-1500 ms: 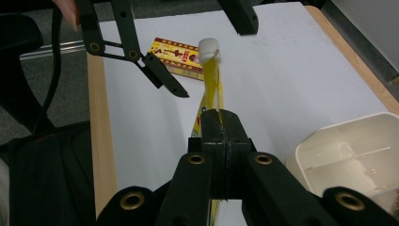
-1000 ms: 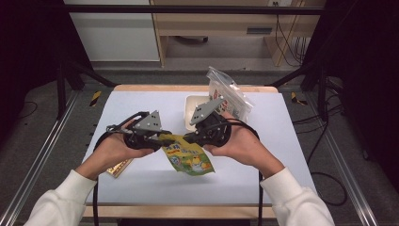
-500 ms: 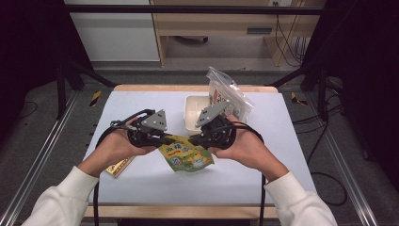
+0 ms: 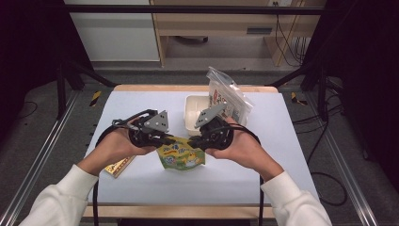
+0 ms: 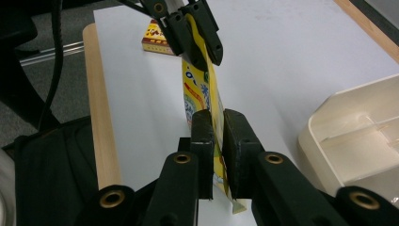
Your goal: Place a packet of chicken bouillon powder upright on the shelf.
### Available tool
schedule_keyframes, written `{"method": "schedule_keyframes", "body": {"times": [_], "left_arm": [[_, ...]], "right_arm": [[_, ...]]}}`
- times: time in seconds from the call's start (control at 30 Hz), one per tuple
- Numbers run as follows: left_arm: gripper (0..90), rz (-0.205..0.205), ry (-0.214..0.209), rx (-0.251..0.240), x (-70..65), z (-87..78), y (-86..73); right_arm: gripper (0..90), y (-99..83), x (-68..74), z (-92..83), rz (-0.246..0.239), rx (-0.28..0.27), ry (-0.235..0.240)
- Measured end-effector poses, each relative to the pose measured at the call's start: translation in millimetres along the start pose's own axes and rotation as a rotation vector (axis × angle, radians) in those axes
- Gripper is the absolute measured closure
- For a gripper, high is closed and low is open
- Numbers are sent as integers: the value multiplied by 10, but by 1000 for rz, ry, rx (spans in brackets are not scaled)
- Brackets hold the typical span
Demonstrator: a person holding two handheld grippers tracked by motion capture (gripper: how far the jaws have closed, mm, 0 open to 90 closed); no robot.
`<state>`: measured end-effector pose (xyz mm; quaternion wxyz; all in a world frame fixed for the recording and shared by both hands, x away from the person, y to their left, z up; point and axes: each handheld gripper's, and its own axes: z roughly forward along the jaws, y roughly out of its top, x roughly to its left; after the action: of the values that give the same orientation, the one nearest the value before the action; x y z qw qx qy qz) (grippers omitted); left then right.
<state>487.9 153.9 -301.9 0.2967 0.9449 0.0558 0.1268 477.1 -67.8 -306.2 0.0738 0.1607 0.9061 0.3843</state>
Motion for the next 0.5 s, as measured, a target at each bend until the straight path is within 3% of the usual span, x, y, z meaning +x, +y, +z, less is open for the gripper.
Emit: {"method": "schedule_keyframes", "body": {"times": [0.23, 0.5], "left_arm": [[844, 9, -7, -3, -13, 33, 37], [827, 9, -13, -16, -28, 49, 42]], "right_arm": [[795, 20, -54, 116, 14, 4, 34], [894, -22, -42, 123, 21, 21, 44]]}}
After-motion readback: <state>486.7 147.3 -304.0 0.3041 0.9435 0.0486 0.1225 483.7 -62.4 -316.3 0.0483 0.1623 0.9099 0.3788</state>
